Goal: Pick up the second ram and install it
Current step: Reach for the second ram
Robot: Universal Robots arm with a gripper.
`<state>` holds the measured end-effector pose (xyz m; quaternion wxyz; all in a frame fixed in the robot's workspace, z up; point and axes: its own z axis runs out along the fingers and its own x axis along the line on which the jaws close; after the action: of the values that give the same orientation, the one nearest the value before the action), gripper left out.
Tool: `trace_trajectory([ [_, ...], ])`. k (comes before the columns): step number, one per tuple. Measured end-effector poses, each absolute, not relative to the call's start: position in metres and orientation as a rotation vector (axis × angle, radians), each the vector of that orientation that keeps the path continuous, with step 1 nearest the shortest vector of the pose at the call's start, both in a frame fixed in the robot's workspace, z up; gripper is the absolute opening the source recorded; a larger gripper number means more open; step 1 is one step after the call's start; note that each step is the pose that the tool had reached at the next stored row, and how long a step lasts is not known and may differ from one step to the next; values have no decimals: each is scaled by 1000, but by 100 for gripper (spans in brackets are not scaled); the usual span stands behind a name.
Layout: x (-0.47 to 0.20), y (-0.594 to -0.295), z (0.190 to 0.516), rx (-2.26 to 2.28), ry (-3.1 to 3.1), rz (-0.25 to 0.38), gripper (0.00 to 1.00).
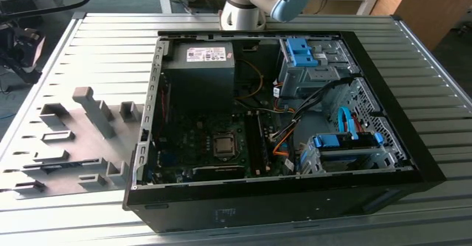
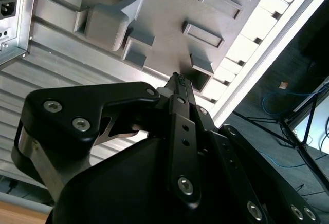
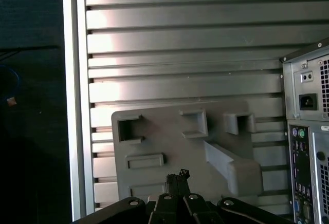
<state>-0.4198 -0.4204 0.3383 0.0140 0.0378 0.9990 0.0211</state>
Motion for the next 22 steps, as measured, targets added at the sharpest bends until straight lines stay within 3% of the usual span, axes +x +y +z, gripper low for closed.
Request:
trace_trajectory([
  [22,-426,-420,320,118,3111,65,11],
])
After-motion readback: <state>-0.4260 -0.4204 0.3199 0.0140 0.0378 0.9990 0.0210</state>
